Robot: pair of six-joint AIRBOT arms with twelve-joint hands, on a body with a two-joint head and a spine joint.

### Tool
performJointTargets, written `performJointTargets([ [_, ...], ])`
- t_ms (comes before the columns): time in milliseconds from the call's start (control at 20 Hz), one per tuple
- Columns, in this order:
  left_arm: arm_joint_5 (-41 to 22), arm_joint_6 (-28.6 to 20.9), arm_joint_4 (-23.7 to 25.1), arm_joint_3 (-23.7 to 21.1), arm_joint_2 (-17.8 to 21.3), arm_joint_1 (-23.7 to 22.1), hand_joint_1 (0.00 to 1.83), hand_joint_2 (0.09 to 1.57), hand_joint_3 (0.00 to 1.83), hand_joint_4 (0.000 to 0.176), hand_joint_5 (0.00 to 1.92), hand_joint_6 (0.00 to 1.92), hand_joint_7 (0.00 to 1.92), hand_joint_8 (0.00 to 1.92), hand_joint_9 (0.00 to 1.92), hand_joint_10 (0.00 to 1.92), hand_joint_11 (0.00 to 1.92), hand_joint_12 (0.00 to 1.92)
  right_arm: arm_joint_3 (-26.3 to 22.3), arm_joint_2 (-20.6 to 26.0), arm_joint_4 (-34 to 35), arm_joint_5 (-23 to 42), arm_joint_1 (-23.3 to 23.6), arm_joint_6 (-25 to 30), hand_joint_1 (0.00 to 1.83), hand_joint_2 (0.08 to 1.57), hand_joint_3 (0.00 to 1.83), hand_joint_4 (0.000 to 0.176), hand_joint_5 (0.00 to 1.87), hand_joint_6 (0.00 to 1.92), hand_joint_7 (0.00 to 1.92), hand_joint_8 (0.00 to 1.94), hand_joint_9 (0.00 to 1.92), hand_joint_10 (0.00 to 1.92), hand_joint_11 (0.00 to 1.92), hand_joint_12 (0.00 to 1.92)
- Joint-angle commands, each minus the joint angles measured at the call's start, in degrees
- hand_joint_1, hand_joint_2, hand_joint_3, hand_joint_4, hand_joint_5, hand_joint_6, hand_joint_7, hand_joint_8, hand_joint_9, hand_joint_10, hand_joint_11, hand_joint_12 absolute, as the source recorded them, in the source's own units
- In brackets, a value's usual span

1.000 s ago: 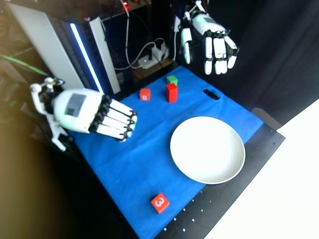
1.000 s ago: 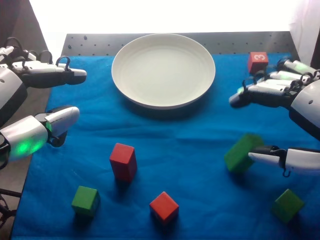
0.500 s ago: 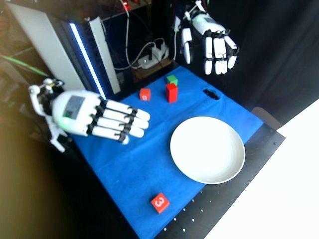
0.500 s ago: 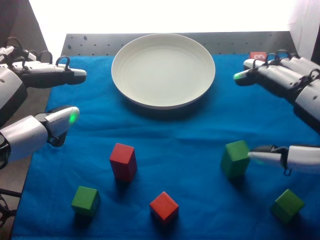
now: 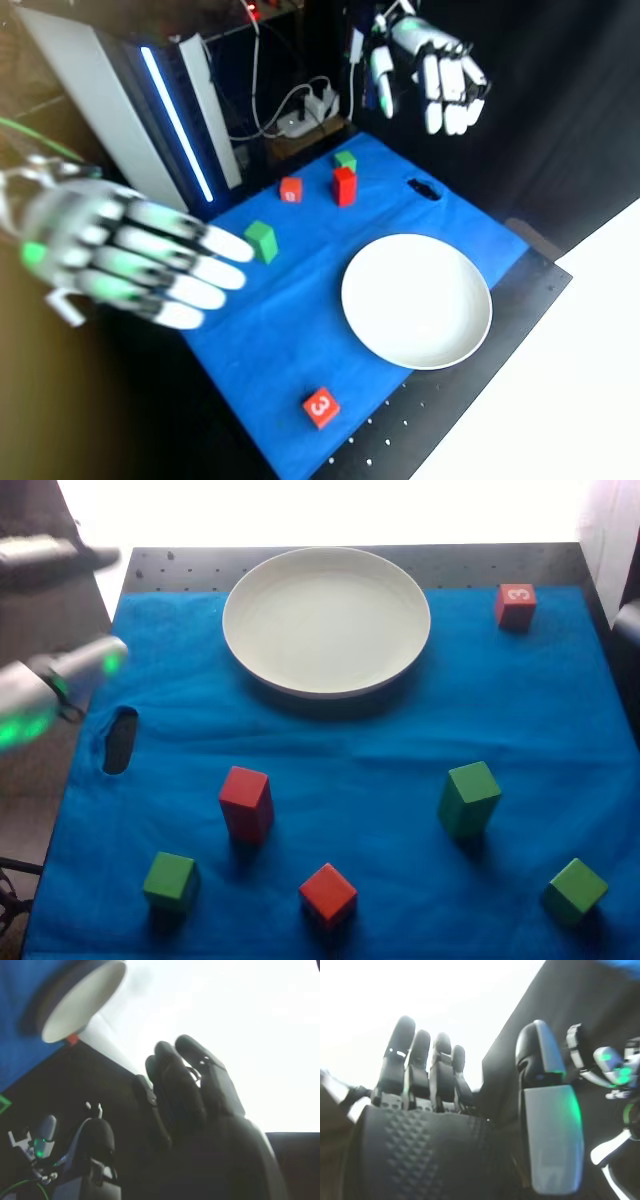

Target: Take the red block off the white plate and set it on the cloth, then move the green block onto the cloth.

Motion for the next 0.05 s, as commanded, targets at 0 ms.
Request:
performJointTargets([
  [0,-10.6,-0.3,0.9,0.4,0.5,-0.7,0.63,1.20,0.00,0.034,0.51,0.00,0.66,0.00,0.70,0.01,0.47,0.74,0.0,0.4,-0.9,-11.1,0.4,0.2,0.86,1.22,0.00,0.000,0.00,0.58,0.05,0.81,0.01,1.10,0.00,1.63],
])
